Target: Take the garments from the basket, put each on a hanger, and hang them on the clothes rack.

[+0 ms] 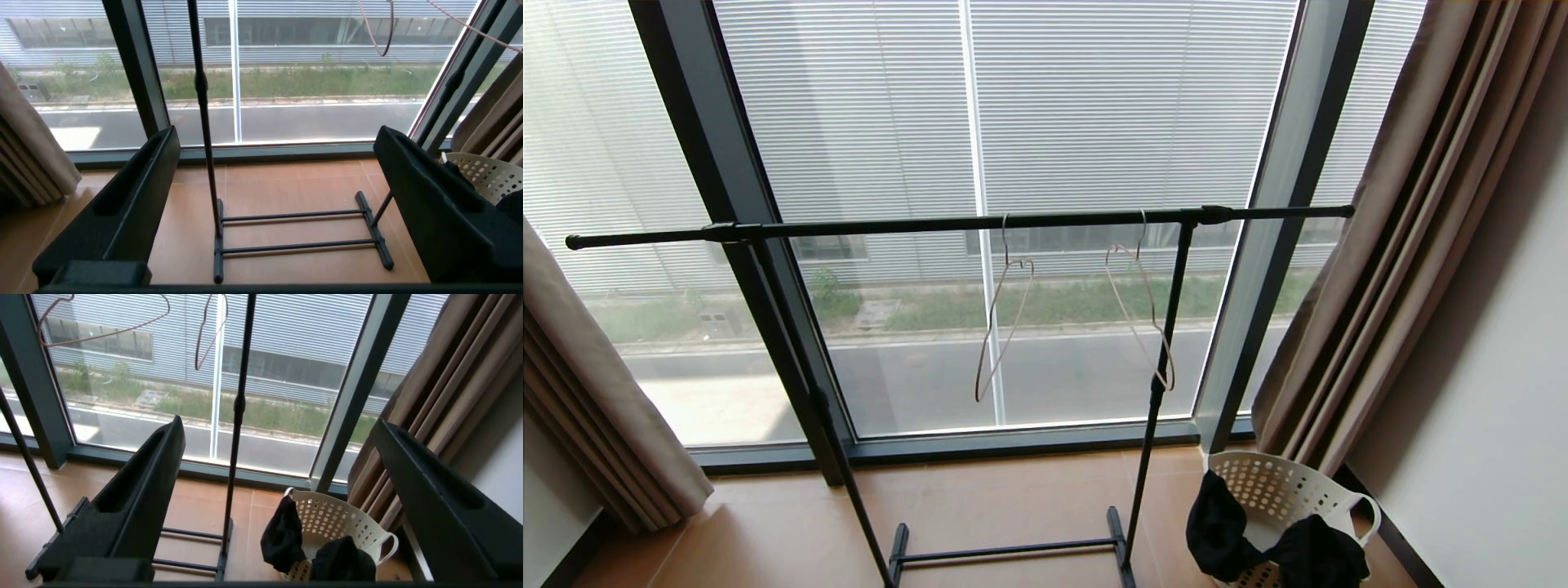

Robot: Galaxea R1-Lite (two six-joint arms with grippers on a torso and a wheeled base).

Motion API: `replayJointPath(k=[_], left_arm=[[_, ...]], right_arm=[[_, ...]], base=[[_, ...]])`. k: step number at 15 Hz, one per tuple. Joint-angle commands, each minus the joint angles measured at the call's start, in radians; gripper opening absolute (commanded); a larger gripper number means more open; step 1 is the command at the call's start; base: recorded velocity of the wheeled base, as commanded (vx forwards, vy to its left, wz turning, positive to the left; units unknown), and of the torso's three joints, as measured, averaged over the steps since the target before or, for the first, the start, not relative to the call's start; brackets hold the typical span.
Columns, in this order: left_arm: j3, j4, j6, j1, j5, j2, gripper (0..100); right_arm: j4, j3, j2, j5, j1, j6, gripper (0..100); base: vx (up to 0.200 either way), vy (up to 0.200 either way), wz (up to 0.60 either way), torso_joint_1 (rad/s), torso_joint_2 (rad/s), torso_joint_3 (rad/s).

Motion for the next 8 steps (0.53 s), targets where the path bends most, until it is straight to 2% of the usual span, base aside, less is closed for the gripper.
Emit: replayJointPath(k=[1,8], left_arm=[[0.001,0.000,0.004,0.000,-0.001,0.001,100],[0.003,0.000,0.006,0.000,-0.001,0.001,100]], right_arm=[[0.000,0.000,0.001,0.001,0.000,-0.001,100],[0.000,0.000,0.001,0.004,0.000,-0.003,100]], base=[[0.000,0.000,0.00,0.000,0.00,0.000],[0.000,0.000,0.00,0.000,0.00,0.000]])
